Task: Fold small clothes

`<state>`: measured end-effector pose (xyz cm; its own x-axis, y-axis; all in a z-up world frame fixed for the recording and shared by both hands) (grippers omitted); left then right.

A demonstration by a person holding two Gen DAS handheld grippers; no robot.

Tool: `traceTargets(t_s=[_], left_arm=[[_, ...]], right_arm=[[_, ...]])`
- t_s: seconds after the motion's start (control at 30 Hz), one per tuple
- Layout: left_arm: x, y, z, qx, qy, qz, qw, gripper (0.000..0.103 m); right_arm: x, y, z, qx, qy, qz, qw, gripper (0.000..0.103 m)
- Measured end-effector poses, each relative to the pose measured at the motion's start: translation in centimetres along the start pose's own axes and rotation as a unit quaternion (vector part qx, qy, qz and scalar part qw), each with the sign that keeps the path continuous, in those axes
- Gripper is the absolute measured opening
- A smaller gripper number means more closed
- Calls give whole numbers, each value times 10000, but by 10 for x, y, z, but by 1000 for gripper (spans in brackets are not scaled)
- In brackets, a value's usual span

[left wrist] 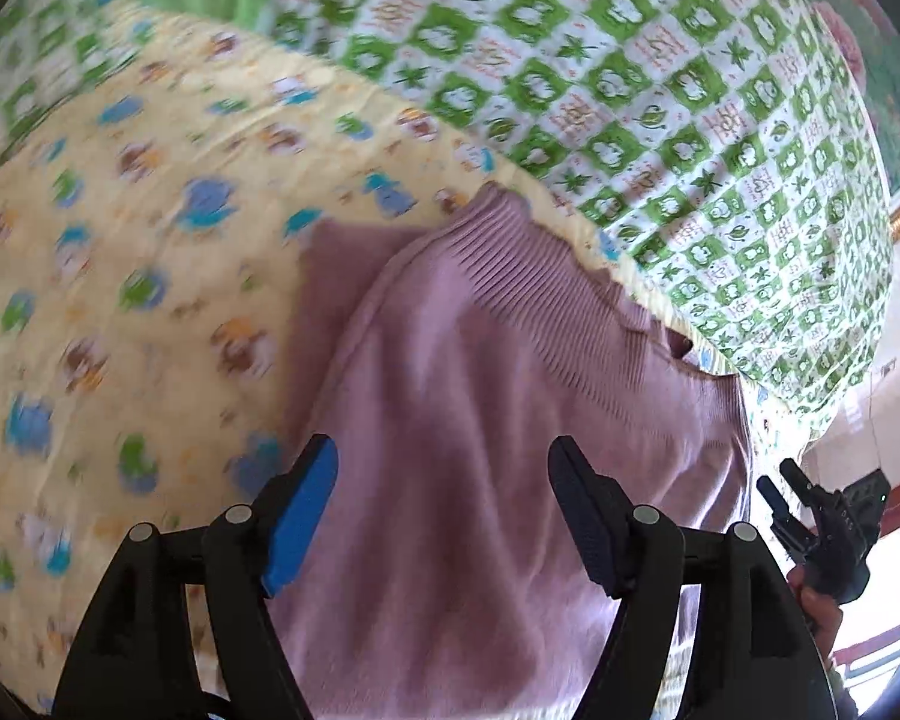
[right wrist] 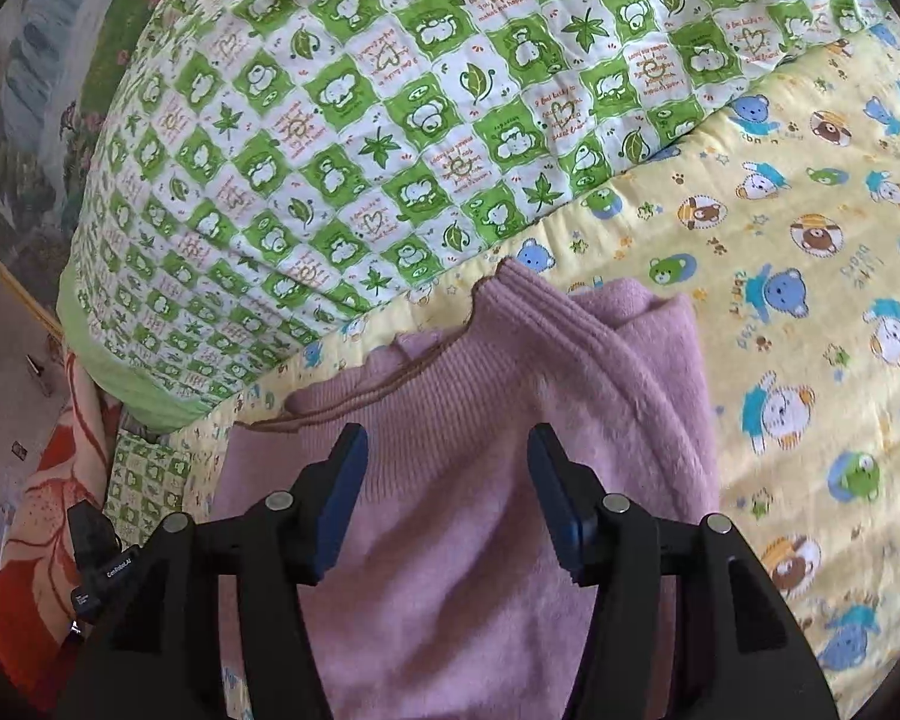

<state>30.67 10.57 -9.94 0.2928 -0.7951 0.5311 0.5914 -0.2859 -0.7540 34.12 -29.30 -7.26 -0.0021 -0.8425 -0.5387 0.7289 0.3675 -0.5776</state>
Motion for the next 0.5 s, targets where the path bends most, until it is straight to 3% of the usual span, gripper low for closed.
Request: traceTargets(t_s=[0.13, 0.27, 0.5], left_arm=[[-50, -27, -31, -5, -516, 321, 9982, 77], [-86, -36, -59, -197, -1146, 381, 9925, 79], [-97, -25, -94, -551, -1692, 166, 9839, 81]], right_arm=[[-13, -16, -33, -240, -21, -59, 9997, 58], [-17, -24, -70, -510, -78, -117, 9986, 58], [-11, -38, -107, -609, 302, -195, 9975, 58]])
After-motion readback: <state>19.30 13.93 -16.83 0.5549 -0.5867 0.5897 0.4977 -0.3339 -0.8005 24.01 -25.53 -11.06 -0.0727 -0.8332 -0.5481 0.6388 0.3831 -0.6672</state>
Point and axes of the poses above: each gripper's, at about its wrist camera, not at the fingertips, and y roughly the way its jaws point, x to its right, z to its top, the point moved 10 cm from there along y, roughly the way its jaws point, and after that the axes turned 8 degrees about -y, right-handed, at the moved point
